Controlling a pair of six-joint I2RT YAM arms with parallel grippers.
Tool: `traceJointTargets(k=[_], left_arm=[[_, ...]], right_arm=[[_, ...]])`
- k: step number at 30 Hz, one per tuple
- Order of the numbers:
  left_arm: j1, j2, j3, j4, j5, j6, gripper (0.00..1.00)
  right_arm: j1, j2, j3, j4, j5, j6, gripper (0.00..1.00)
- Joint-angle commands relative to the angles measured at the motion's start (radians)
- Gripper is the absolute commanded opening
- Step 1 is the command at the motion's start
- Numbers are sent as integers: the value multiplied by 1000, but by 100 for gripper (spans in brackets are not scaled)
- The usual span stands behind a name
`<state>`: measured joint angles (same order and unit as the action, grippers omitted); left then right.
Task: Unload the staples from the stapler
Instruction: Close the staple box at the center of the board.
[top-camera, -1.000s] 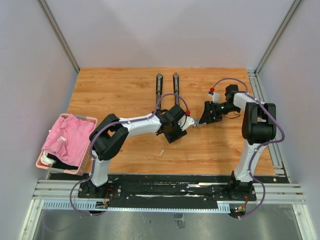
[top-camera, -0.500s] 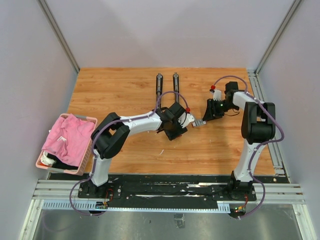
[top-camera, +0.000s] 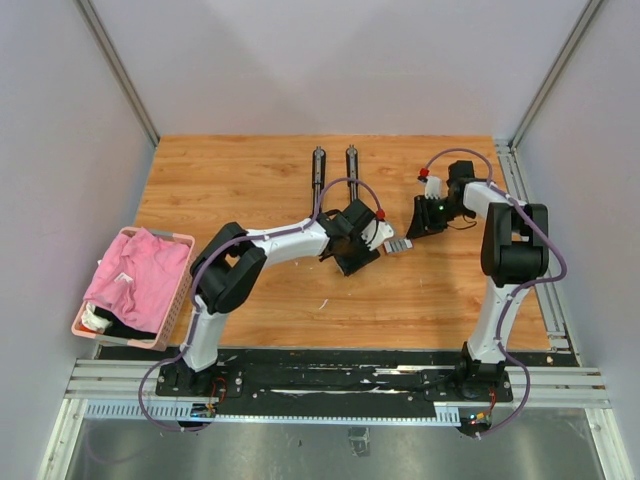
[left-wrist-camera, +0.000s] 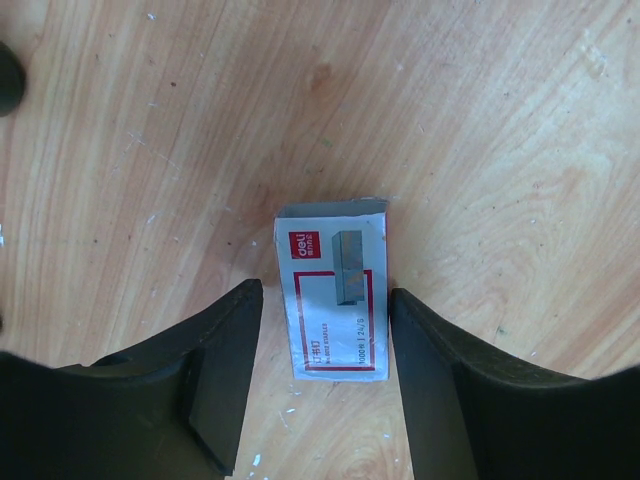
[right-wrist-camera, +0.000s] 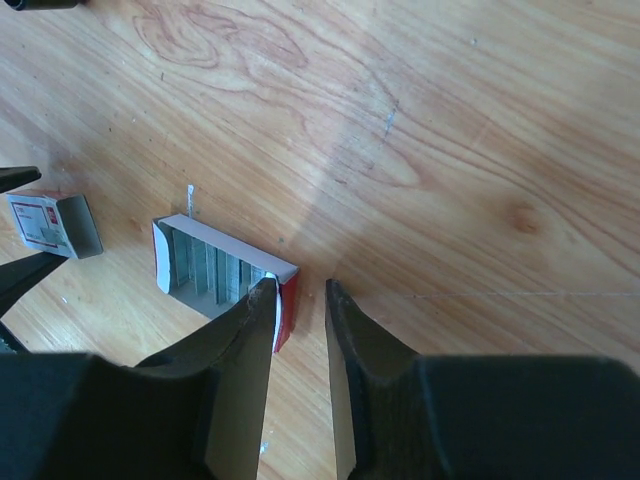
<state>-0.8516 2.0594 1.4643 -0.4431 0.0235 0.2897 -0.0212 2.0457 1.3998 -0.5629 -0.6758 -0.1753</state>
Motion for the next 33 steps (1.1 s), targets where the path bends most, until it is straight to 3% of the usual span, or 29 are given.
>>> traceJointTargets(k=[1,17,22,33], left_arm=[[9,44,18,-8,1,3,59],[9,42,8,1,46,22,57],[9,55,20,-8,75,33,48],[8,66,31,0,82,22,50]], right_arm=[[36,23,-29,0,36,-21,28],[45,-6,-68,11,24,-7,21],[56,-21,-79,20,17,0,20],[83,-32,-90,38,-2,19,20]])
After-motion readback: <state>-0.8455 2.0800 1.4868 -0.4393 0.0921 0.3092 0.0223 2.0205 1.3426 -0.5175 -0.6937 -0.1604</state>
